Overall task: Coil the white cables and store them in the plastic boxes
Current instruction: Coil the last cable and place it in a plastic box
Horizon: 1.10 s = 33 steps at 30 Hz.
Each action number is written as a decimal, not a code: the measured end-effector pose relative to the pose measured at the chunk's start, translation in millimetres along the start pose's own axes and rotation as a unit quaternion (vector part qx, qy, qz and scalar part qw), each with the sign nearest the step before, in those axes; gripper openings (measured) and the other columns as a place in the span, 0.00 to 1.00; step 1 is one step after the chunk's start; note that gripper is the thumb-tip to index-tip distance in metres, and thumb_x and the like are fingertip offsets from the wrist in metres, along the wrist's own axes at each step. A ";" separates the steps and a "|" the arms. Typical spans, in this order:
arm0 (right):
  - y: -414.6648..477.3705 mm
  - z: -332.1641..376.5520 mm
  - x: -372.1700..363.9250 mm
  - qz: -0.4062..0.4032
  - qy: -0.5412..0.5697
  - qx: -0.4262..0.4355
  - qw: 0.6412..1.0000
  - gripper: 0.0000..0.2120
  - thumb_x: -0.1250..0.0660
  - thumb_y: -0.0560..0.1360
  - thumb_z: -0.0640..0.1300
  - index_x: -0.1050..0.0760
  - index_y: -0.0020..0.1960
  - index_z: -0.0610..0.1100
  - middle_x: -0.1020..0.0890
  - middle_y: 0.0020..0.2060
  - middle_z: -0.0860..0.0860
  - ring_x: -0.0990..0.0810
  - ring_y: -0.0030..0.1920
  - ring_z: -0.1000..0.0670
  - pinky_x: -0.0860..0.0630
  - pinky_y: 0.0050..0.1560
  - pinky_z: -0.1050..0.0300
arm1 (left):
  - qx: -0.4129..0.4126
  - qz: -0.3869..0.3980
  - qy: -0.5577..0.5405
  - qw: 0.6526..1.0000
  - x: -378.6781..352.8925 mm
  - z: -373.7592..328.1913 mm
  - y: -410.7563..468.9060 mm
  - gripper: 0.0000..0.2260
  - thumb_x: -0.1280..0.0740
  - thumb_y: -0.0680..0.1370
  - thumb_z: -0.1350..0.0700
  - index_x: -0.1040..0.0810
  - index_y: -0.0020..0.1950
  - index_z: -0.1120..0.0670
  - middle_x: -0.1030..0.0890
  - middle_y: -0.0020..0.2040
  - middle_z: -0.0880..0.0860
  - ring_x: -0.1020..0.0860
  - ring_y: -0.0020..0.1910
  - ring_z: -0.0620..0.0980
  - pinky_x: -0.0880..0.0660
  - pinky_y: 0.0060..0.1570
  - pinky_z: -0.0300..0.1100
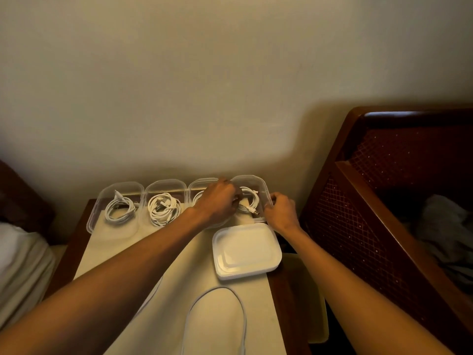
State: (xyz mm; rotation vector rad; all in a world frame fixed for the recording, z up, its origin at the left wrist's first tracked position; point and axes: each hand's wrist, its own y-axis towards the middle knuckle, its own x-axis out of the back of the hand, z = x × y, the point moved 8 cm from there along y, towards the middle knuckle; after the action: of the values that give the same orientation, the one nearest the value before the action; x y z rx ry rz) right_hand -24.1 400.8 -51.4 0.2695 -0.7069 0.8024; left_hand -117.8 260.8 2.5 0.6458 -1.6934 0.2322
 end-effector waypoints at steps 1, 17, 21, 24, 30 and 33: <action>-1.9 0.6 0.0 0.001 -0.004 -0.003 1.000 0.11 0.34 0.79 0.47 0.23 0.57 0.42 0.21 0.54 0.44 0.21 0.48 0.48 0.25 0.45 0.56 | -0.002 -0.004 -0.002 1.000 2.9 -1.3 -1.6 0.09 0.33 0.76 0.57 0.17 0.54 0.51 0.17 0.52 0.54 0.24 0.55 0.56 0.24 0.50 0.50; -152.7 132.5 -25.5 0.122 -0.109 0.243 0.956 0.10 0.34 0.78 0.47 0.24 0.59 0.49 0.18 0.52 0.52 0.21 0.46 0.52 0.23 0.46 0.60 | 0.163 -0.030 -0.085 0.982 91.4 10.0 -185.5 0.06 0.33 0.78 0.49 0.19 0.52 0.48 0.17 0.47 0.46 0.22 0.44 0.47 0.22 0.44 0.46; -189.0 117.1 -53.5 0.249 -0.197 0.220 0.922 0.11 0.32 0.76 0.46 0.22 0.58 0.48 0.17 0.54 0.49 0.20 0.52 0.47 0.22 0.55 0.49 | 0.250 0.142 -0.057 0.956 39.4 14.1 -236.8 0.16 0.30 0.75 0.38 0.21 0.49 0.50 0.18 0.48 0.50 0.22 0.46 0.50 0.22 0.47 0.48; -214.3 103.3 -68.6 0.288 -0.256 0.236 0.892 0.18 0.32 0.76 0.42 0.26 0.65 0.46 0.20 0.59 0.48 0.23 0.59 0.46 0.25 0.58 0.52 | 0.270 0.198 -0.036 0.942 19.6 3.6 -256.6 0.23 0.30 0.71 0.33 0.21 0.49 0.53 0.18 0.50 0.52 0.21 0.49 0.53 0.23 0.47 0.47; -245.2 85.2 -75.4 0.245 -0.343 0.264 0.867 0.25 0.34 0.76 0.38 0.33 0.71 0.45 0.26 0.66 0.45 0.26 0.64 0.43 0.26 0.62 0.50 | 0.286 0.213 -0.037 0.933 6.1 -23.8 -279.1 0.18 0.28 0.73 0.48 0.24 0.57 0.56 0.21 0.57 0.57 0.23 0.56 0.58 0.24 0.52 0.49; -258.5 88.9 -69.9 0.236 -0.359 0.288 0.855 0.28 0.31 0.76 0.43 0.37 0.74 0.44 0.31 0.70 0.44 0.30 0.67 0.42 0.28 0.65 0.48 | 0.284 0.220 -0.014 0.933 21.3 -32.1 -283.8 0.17 0.29 0.75 0.53 0.27 0.60 0.58 0.24 0.60 0.59 0.24 0.59 0.60 0.27 0.52 0.47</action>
State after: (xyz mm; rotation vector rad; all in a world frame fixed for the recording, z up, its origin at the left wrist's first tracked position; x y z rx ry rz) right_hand 90.0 144.3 -22.4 1.0064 -1.2532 1.4103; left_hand 58.6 36.8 -24.8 0.6762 -1.7897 1.0668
